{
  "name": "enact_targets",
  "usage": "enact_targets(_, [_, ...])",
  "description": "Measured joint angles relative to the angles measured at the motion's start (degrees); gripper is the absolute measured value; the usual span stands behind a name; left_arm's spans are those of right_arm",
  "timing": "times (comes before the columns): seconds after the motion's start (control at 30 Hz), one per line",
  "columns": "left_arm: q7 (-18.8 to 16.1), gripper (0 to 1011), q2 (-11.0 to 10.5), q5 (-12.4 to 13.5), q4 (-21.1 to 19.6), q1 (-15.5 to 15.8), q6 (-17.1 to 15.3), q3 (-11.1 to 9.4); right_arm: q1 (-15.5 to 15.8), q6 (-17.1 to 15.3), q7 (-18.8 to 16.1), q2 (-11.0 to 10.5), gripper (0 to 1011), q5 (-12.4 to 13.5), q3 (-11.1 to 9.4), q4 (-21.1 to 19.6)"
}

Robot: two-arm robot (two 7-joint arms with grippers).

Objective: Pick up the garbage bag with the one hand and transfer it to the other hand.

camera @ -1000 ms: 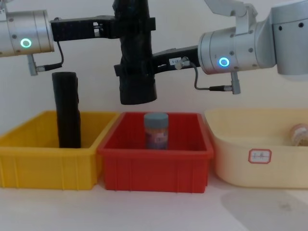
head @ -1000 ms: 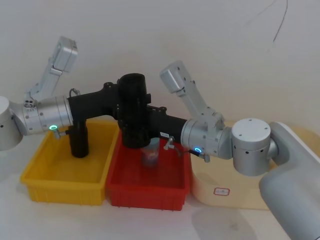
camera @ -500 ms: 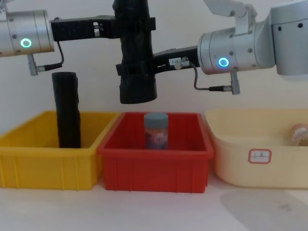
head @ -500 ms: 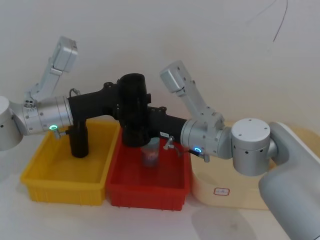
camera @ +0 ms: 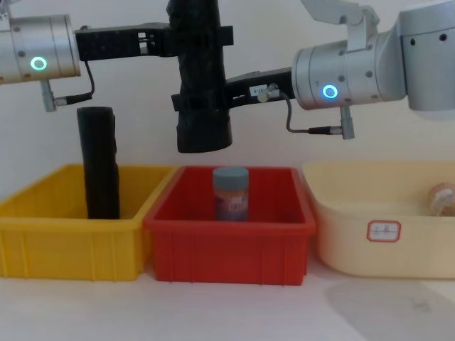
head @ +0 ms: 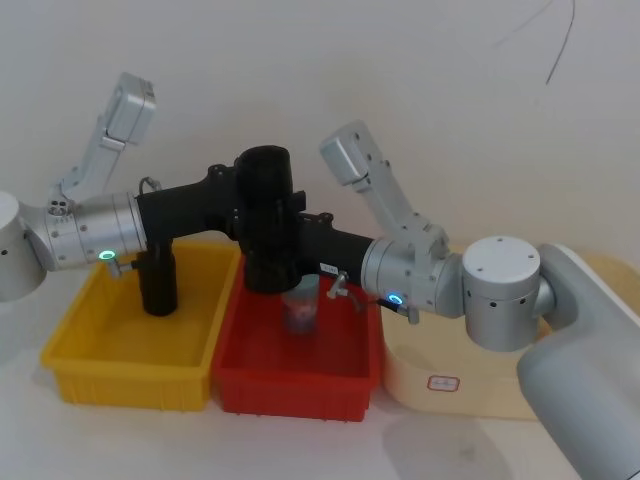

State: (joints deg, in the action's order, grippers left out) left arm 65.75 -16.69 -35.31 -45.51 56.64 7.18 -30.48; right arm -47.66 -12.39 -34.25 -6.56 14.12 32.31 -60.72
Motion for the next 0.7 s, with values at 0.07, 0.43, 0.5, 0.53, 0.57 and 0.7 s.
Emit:
enact_targets(0.07, [0.0, 610, 0.0, 0.0, 0.0, 0.0, 0.0, 0.0, 0.0, 0.0, 0.2, -0.1, 497, 0.0, 0.0, 0.0])
enact_targets(0.43, [0.0, 934, 0.0, 0.0, 0.0, 0.0, 0.0, 0.0, 1.9, -0.9, 3.9, -1.7, 497, -0.2, -1.1, -2.9])
enact_targets(0.5, [0.0, 972, 0.0, 0.0, 0.0, 0.0, 0.0, 0.0, 2.2, -1.1, 4.5, -2.1, 497, -0.2, -1.5, -3.5])
enact_targets(0.53, [0.0, 979, 0.0, 0.0, 0.0, 0.0, 0.0, 0.0, 2.4, -1.1, 4.7, -2.3, 497, -0.2, -1.7, -3.8])
enact_targets(0.57, [0.0, 1001, 0.0, 0.0, 0.0, 0.0, 0.0, 0.0, 2.9, -1.4, 5.5, -2.8, 497, -0.2, -2.1, -4.4])
enact_targets(0.7, [0.0, 1001, 0.0, 0.0, 0.0, 0.0, 0.0, 0.0, 4.0, -2.0, 7.3, -3.8, 497, -0.2, -3.4, -6.0])
